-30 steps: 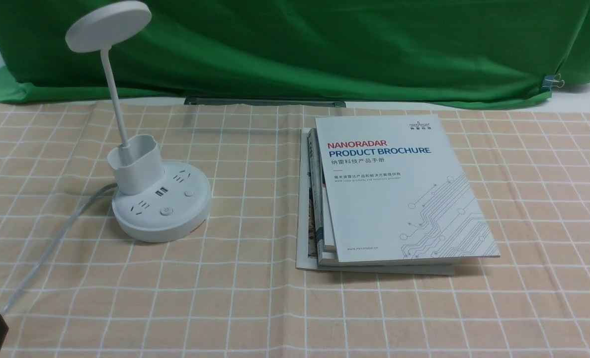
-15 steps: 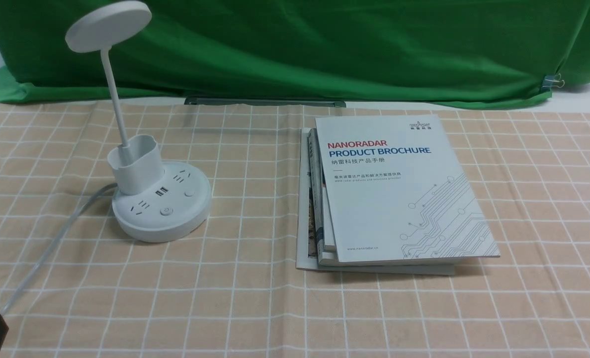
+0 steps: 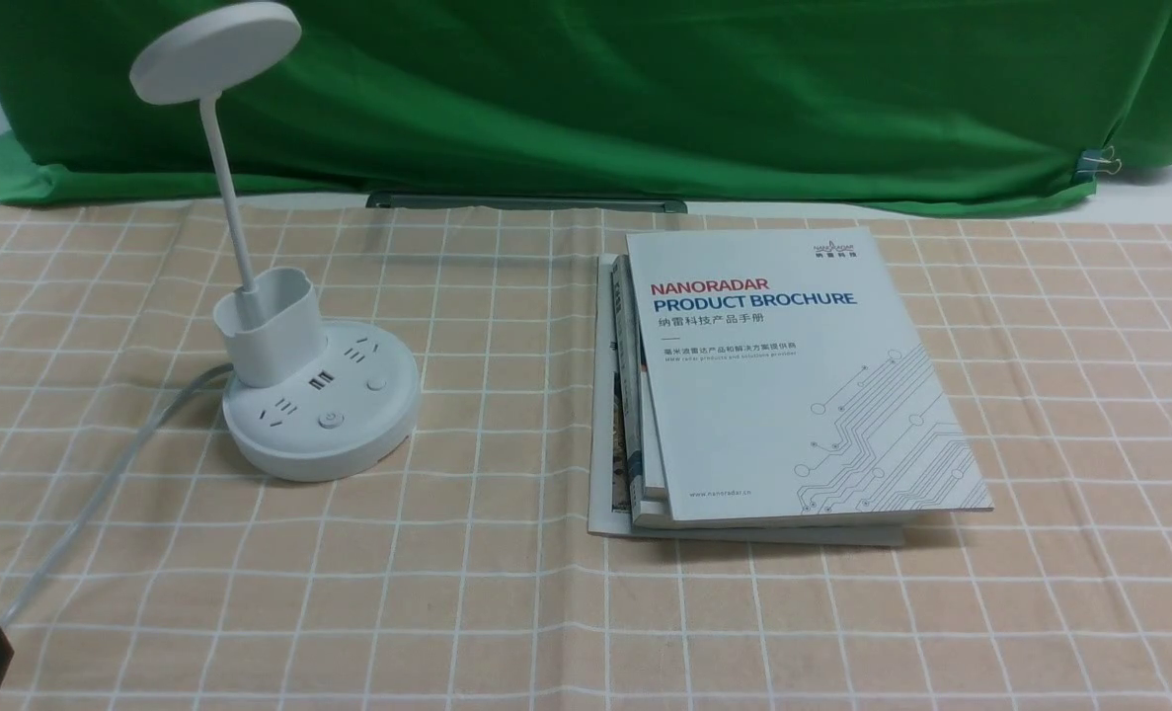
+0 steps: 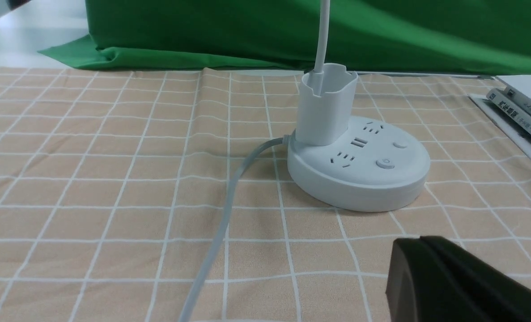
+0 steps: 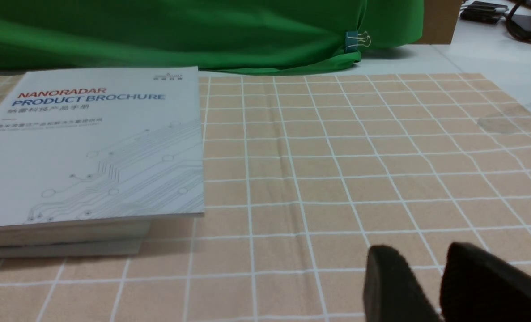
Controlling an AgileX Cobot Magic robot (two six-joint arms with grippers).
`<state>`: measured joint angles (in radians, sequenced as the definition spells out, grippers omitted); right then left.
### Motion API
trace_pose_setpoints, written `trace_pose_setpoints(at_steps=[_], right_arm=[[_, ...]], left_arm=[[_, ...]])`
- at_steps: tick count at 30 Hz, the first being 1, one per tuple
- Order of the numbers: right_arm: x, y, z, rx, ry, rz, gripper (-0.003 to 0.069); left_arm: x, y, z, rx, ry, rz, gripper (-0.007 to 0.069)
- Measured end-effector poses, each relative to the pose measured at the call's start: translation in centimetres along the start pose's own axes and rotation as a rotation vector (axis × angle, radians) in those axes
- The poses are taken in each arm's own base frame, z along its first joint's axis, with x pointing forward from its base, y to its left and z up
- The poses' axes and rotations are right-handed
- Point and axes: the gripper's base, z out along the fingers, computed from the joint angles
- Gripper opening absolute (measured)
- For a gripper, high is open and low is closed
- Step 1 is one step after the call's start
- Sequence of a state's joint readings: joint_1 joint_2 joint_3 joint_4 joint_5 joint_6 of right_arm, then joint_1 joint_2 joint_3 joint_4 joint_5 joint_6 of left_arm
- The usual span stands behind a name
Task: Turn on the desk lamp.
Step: Use the left arm to press the button switch on the lamp holder
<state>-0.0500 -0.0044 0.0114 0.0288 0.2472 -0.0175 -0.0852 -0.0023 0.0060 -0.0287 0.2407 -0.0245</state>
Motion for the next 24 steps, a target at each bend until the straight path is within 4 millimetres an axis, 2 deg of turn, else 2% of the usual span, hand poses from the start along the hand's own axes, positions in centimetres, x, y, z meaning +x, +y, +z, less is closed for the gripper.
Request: trace_pose_setpoints(at_steps=[5,9,10,11,13,19,22,24], right_arm=[[0.0,0.0,0.0,0.0,0.0,0.0,0.0241],[0.0,0.0,0.0,0.0,0.0,0.0,0.0241],[0.0,0.0,0.0,0.0,0.0,0.0,0.0241],[0.0,0.0,0.0,0.0,0.001,0.0,0.0241],[0.0,0.0,0.0,0.0,0.001,0.0,0.0241],[0.0,0.0,0.0,0.0,0.001,0.0,0.0241],[0.0,0.0,0.0,0.0,0.001,0.0,0.0241],[0.0,0.0,0.0,0.0,0.001,0.0,0.0241]], left_arm=[[-0.6,0.0,0.0,0.001,-0.065,0.01,0.0001],[-3.4,-0.1,-0.7,0.005,-0.386,0.026,0.0001],[-3.6,-0.1,-0.7,0.005,-0.403,0.026,0.0001],[-4.7,-0.1,-1.3,0.007,-0.537,0.026,0.0001],[-5.7,-0.1,-2.0,0.008,-0.676,0.026,0.0001],[-7.8,-0.3,-4.4,0.09,-1.03,-0.083,0.0001],[-9.3,-0.5,-5.2,0.117,-1.059,-0.111,0.0001],[-12.1,-0.6,-5.9,0.123,-0.977,-0.143,0.0001]])
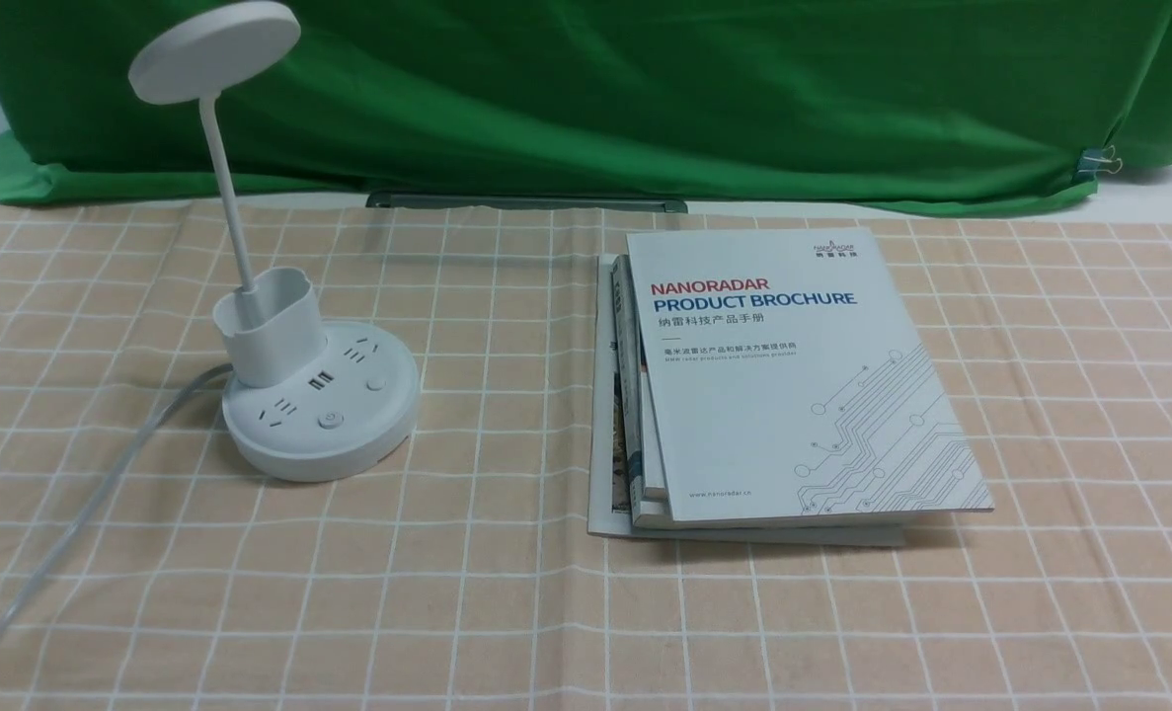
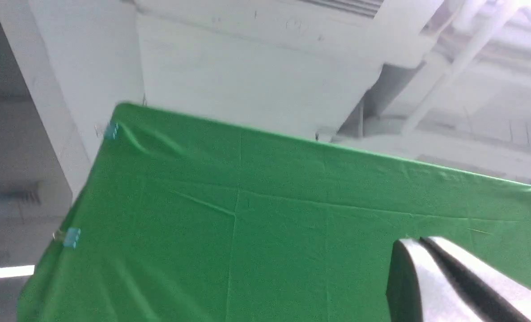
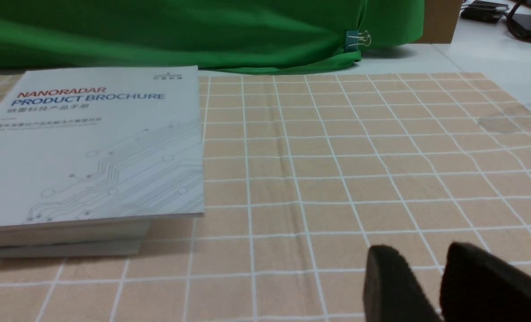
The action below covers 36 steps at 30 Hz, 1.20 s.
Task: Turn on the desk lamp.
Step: Use the left arm to press the button switch on the lamp holder
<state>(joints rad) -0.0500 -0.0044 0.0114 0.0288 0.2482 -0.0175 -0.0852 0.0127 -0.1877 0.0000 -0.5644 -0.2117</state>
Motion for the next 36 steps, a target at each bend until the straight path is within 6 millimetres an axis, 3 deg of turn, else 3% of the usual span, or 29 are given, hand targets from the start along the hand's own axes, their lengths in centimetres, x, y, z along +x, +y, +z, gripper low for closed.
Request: trace_pose_setpoints(at_steps=[2,3,6,8,13,15,17,18,21,25,27,29,36], right_arm=[[0.0,0.0,0.0,0.0,0.0,0.0,0.0241],[0.0,0.0,0.0,0.0,0.0,0.0,0.0241],[0.0,0.0,0.0,0.0,0.0,0.0,0.0241],[0.0,0.0,0.0,0.0,0.0,0.0,0.0241],[0.0,0.0,0.0,0.0,-0.001,0.0,0.0241],[0.0,0.0,0.0,0.0,-0.001,0.0,0.0241],[0.0,0.0,0.0,0.0,-0.001,0.0,0.0241],[0.0,0.0,0.0,0.0,-0.001,0.0,0.0241],[0.0,0.0,0.0,0.0,-0.001,0.0,0.0241],[0.0,0.0,0.0,0.0,-0.001,0.0,0.0241],[0.0,0.0,0.0,0.0,-0.001,0.0,0.0241],[0.0,0.0,0.0,0.0,-0.001,0.0,0.0241],[0.0,0.0,0.0,0.0,-0.001,0.0,0.0241]], left_arm=[[-1.4,-0.3,1.8,-0.024,0.107,-0.017,0.0001],[-1.9,-0.4,3.5,-0.06,0.263,-0.022,0.0001],[-1.2,-0.3,6.2,-0.119,0.526,-0.022,0.0001],[1.2,0.3,7.4,-0.159,0.702,-0.022,0.0001],[8.2,1.3,8.1,-0.238,1.115,-0.1,0.0001],[11.2,0.6,8.3,-0.118,1.334,-0.106,0.0001],[13.2,-0.6,8.8,0.019,1.445,-0.182,0.0001],[13.4,-0.7,8.8,0.039,1.459,-0.167,0.0001],[17.4,-2.1,10.0,0.146,1.563,-0.313,0.0001],[22.6,-3.1,11.8,0.175,1.643,-0.258,0.0001],[23.7,-3.5,12.2,0.176,1.651,-0.232,0.0001],[26.1,-4.2,13.2,0.161,1.658,-0.143,0.0001],[30.4,-3.6,14.7,0.019,1.702,0.011,0.0001]])
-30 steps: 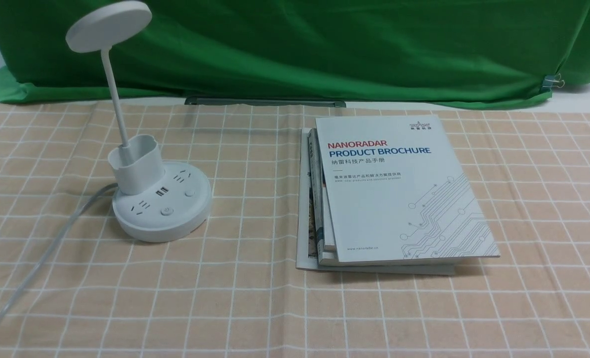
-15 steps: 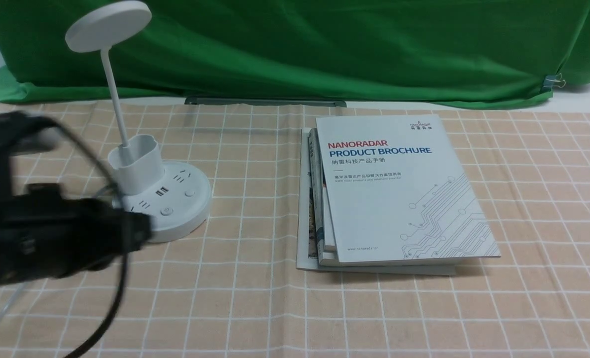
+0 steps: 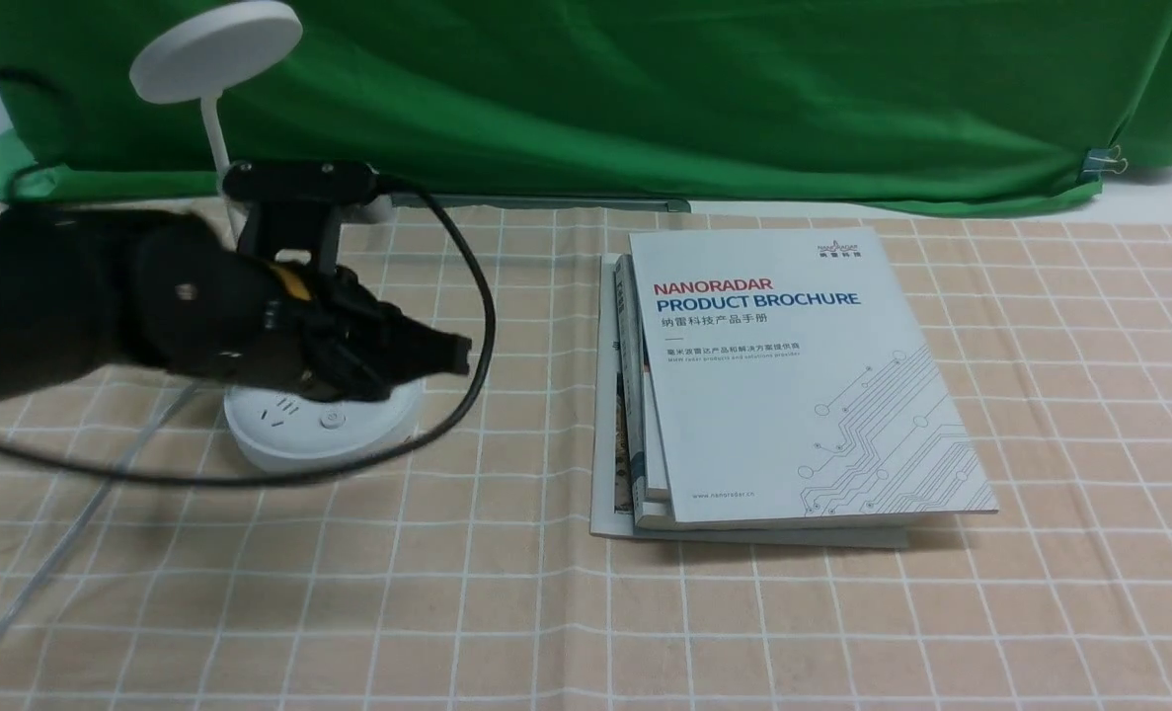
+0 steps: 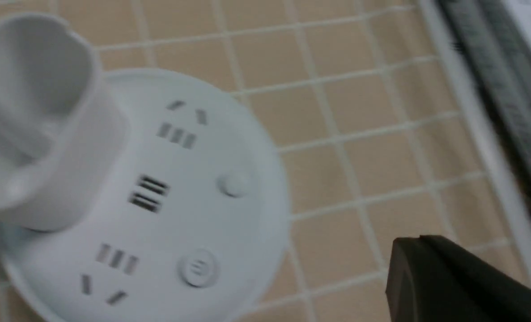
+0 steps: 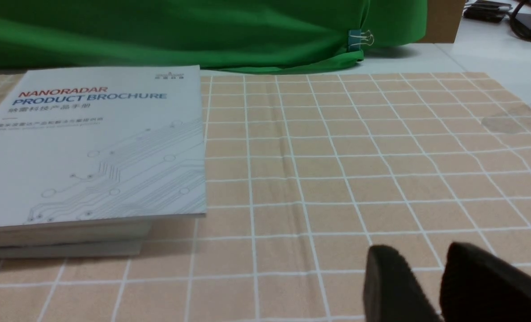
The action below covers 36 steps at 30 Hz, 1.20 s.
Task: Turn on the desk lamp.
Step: Use the left arm to press the button switch on the lamp holder
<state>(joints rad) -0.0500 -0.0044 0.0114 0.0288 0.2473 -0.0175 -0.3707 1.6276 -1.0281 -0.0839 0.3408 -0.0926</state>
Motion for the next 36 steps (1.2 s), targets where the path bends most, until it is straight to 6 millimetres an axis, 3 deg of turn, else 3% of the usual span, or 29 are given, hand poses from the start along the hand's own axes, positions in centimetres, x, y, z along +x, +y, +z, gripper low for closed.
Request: trace_pose_setpoints(at_steps=[9,19,26,36], right_arm=[[0.0,0.0,0.0,0.0,0.0,0.0,0.0241],[0.0,0.0,0.0,0.0,0.0,0.0,0.0241],[0.0,0.0,0.0,0.0,0.0,0.0,0.0241],[0.0,0.0,0.0,0.0,0.0,0.0,0.0241]], left_arm=[[0.3,0.3,0.7,-0.047,0.06,-0.003,0.0001],[0.0,1.9,4.4,-0.091,0.063,-0.067,0.0001],[-0.8,2.6,4.4,-0.098,0.018,-0.09,0.0001],[-0.2,2.9,6.4,-0.103,0.016,-0.036,0.0001]])
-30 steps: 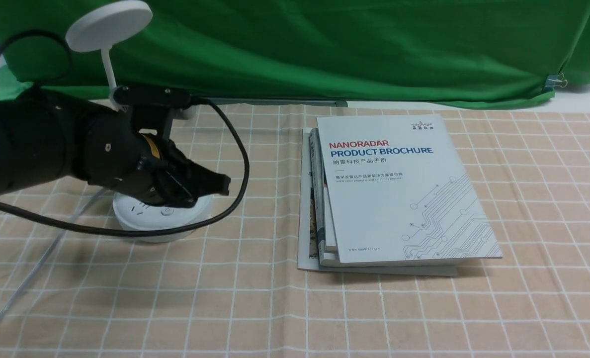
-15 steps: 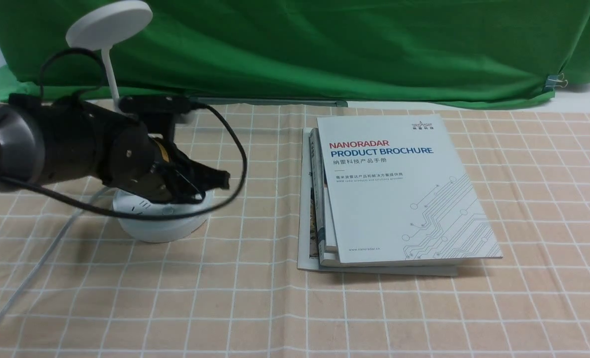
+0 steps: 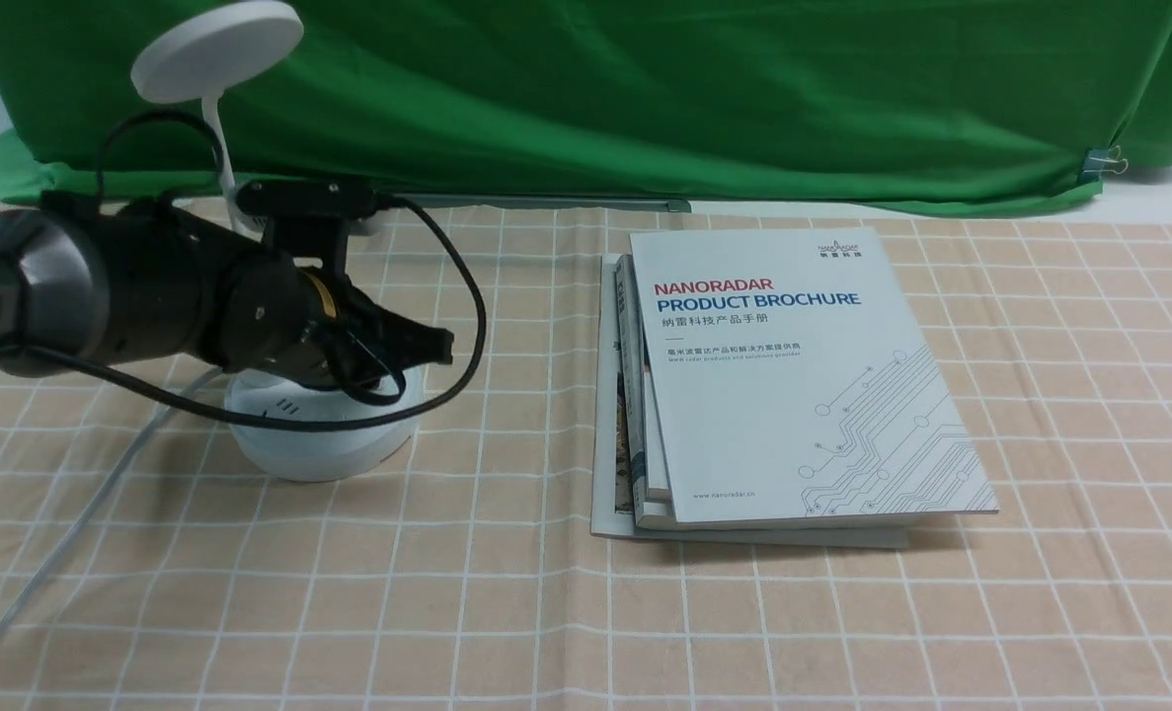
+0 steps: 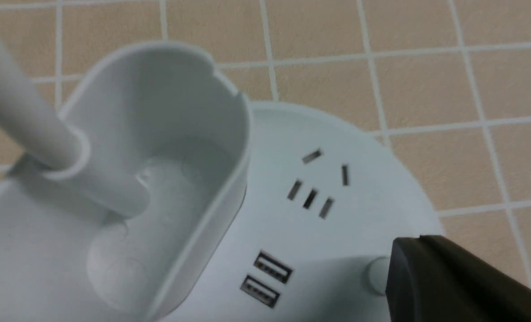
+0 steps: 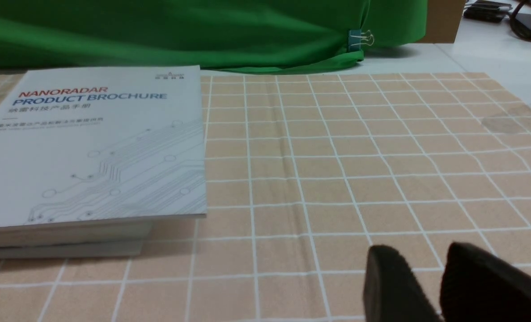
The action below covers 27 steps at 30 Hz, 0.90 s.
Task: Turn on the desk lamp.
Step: Use the left arm to press the button switch on the lamp holder
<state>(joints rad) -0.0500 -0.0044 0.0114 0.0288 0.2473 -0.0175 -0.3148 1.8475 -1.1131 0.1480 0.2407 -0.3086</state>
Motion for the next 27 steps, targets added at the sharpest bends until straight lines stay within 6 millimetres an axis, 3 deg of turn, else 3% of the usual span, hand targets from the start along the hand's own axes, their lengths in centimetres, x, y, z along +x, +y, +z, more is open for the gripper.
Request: trace_pose_setpoints(at_steps=[27], right_arm=[[0.01,0.0,0.0,0.0,0.001,0.0,0.0241]], left_arm=[[0.27,-0.01,0.84,0.003,0.0,0.009,0.0001]])
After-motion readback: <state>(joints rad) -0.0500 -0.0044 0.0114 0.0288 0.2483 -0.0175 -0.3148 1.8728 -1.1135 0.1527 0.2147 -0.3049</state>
